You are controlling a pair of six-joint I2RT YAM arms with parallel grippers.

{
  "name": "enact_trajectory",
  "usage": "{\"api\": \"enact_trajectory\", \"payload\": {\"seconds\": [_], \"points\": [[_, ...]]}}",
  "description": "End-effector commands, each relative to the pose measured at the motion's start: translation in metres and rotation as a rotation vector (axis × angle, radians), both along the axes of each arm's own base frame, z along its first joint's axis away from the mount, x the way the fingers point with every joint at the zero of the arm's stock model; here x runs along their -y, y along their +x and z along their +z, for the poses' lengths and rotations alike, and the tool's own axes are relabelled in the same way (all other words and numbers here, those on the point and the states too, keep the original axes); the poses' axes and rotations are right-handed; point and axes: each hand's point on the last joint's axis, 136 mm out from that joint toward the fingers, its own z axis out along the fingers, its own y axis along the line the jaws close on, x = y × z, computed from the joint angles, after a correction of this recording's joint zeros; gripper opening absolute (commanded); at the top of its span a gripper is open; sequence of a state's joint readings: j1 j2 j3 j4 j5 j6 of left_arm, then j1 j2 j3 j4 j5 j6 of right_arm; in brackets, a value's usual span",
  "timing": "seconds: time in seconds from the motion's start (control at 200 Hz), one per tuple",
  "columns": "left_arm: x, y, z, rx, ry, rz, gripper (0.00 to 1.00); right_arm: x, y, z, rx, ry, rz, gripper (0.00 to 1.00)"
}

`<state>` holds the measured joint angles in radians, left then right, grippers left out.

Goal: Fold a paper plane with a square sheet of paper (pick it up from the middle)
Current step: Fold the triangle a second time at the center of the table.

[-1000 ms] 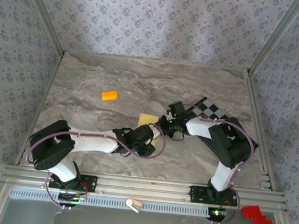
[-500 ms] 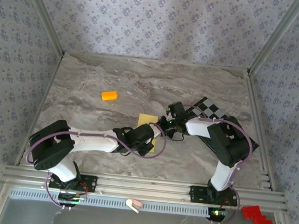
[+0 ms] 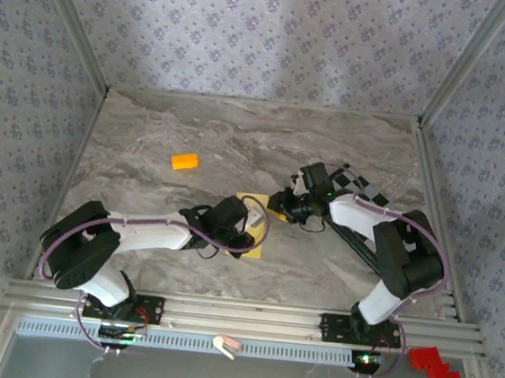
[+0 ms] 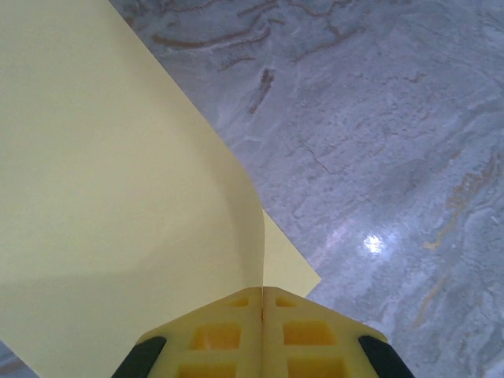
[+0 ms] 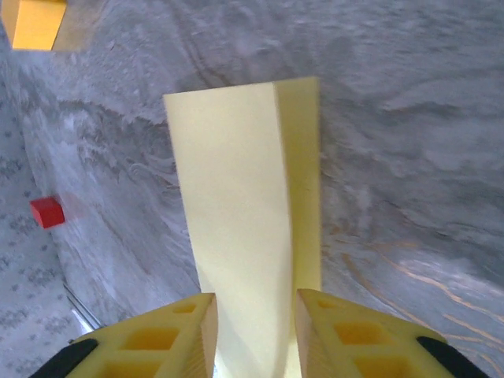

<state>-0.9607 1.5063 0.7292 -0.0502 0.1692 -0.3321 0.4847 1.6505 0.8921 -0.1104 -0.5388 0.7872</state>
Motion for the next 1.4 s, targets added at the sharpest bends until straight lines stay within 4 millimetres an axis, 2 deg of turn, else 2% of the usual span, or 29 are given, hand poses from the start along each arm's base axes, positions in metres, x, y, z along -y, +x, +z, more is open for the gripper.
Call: {"api": "enact_trajectory", "payload": {"seconds": [0.0, 0.13, 0.225, 0.305, 0.54, 0.954, 1.394], "points": [[0.007, -0.004, 0.011, -0.037, -0.073, -0.012, 0.0, -0.013, 0.002, -0.003, 0.029, -0.03, 0.093, 0.3], [0.008, -0.003, 0.011, -0.05, -0.084, -0.002, 0.0, -0.031, 0.016, -0.013, 0.011, -0.01, 0.122, 0.27], [0.007, 0.0, 0.011, -0.061, -0.09, 0.017, 0.0, -0.035, 0.019, -0.027, -0.014, -0.028, 0.14, 0.25], [0.006, 0.002, 0.01, -0.086, -0.109, 0.026, 0.0, -0.034, 0.019, -0.04, -0.03, -0.042, 0.151, 0.24], [0.001, 0.015, 0.007, -0.173, -0.16, 0.05, 0.0, -0.028, 0.012, -0.06, -0.049, -0.084, 0.199, 0.23], [-0.02, 0.034, -0.006, -0.256, -0.186, 0.116, 0.0, -0.025, 0.011, -0.064, -0.05, -0.102, 0.208, 0.22], [-0.025, 0.041, -0.017, -0.286, -0.152, 0.125, 0.0, -0.025, 0.009, -0.068, -0.058, -0.103, 0.209, 0.21]]}}
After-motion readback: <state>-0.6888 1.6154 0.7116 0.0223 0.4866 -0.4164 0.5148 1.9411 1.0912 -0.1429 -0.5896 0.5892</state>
